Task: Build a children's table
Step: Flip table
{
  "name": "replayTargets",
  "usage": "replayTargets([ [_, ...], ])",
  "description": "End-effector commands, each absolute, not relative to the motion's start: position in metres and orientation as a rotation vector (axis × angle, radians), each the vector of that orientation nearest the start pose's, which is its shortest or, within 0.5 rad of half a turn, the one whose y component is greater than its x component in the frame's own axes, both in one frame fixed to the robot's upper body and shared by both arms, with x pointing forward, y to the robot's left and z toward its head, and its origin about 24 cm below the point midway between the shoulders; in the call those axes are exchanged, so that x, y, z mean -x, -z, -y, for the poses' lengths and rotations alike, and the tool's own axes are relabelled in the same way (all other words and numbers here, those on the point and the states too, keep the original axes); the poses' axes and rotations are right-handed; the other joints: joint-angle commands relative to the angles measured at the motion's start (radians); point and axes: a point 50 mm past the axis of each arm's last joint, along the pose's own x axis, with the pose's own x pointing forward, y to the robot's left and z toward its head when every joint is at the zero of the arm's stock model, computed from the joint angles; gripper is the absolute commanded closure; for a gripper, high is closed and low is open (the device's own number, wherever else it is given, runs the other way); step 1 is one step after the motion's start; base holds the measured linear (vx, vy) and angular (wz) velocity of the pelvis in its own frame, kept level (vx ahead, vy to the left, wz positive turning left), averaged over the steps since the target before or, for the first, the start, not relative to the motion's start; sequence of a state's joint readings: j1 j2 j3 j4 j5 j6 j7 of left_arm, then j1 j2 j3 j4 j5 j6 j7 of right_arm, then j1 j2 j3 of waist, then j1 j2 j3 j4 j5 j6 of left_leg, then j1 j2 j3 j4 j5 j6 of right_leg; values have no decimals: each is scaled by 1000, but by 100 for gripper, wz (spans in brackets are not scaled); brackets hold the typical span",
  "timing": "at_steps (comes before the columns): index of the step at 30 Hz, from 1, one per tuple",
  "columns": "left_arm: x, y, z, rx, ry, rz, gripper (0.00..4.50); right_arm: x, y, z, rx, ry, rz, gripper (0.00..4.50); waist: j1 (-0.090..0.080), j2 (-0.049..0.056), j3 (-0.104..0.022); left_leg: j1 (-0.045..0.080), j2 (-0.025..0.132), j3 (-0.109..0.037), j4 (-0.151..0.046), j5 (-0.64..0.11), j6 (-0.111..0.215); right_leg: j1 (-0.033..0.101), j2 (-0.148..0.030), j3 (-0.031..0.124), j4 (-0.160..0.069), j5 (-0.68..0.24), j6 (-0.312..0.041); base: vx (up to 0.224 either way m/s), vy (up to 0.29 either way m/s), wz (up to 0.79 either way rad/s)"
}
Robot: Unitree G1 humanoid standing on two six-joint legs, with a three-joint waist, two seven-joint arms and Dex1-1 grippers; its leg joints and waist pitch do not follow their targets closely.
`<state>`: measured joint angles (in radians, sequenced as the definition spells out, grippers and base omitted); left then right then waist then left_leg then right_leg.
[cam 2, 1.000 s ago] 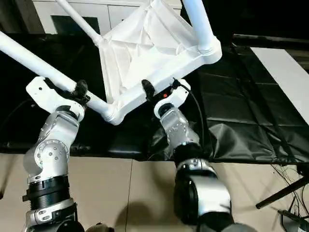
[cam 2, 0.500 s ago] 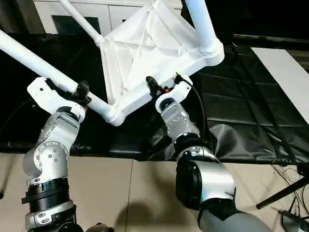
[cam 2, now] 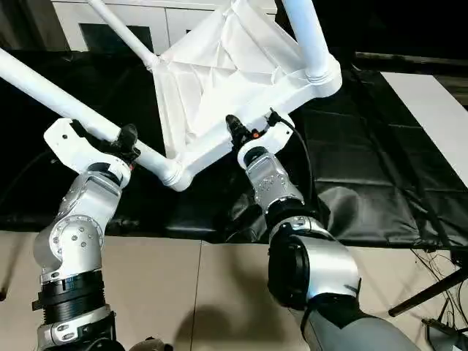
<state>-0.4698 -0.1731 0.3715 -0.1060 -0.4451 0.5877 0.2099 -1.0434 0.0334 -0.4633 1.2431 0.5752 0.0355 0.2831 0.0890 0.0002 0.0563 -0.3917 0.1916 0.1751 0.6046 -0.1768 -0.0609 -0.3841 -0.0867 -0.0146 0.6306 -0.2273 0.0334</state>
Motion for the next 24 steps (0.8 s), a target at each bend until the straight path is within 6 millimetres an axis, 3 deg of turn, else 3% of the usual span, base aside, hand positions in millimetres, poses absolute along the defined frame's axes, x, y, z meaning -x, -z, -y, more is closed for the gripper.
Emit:
replayTargets([
  [1,-314,-101,-138,678,-91,-216,260,-404,-105,91,-855,-243,-153,254,-2,-17,-72,17,24,3,-64,-99,75,31,-33,11,-60,23,-236,0,0,0],
  [2,-314,-99,-141,675,-115,-219,204,-405,-105,92,-848,-241,-147,254,-2,-17,-72,18,25,3,-65,-100,75,30,-33,11,-60,22,-234,0,0,0],
  [7,-313,-97,-149,689,-141,-216,170,-408,-114,100,-799,-226,-92,254,-1,-18,-74,18,24,4,-62,-86,77,30,-33,12,-57,38,-237,0,0,0],
  [11,-313,-97,-152,671,-157,-207,146,-410,-119,108,-765,-205,-55,254,0,-21,-80,15,22,5,-55,-31,105,31,-30,11,-49,121,-248,0,0,0],
  [12,-313,-97,-156,651,-179,-202,137,-411,-123,116,-718,-184,-24,254,1,-23,-84,10,21,5,-48,11,126,31,-28,10,-42,175,-254,0,0,0],
  [14,-313,-97,-160,645,-209,-194,108,-412,-127,123,-690,-168,0,254,1,-24,-82,8,21,8,-47,5,138,28,-28,10,-42,167,-258,0,0,0],
  [18,-311,-99,-170,634,-248,-162,100,-414,-139,143,-611,-127,66,254,3,-22,-78,13,25,10,-50,-45,122,22,-29,10,-48,92,-249,0,0,0],
  [24,-306,-102,-196,619,-379,-93,100,-414,-152,173,-553,-46,142,254,4,-24,-76,14,27,12,-54,-88,89,19,-29,11,-52,51,-224,0,0,0],
])
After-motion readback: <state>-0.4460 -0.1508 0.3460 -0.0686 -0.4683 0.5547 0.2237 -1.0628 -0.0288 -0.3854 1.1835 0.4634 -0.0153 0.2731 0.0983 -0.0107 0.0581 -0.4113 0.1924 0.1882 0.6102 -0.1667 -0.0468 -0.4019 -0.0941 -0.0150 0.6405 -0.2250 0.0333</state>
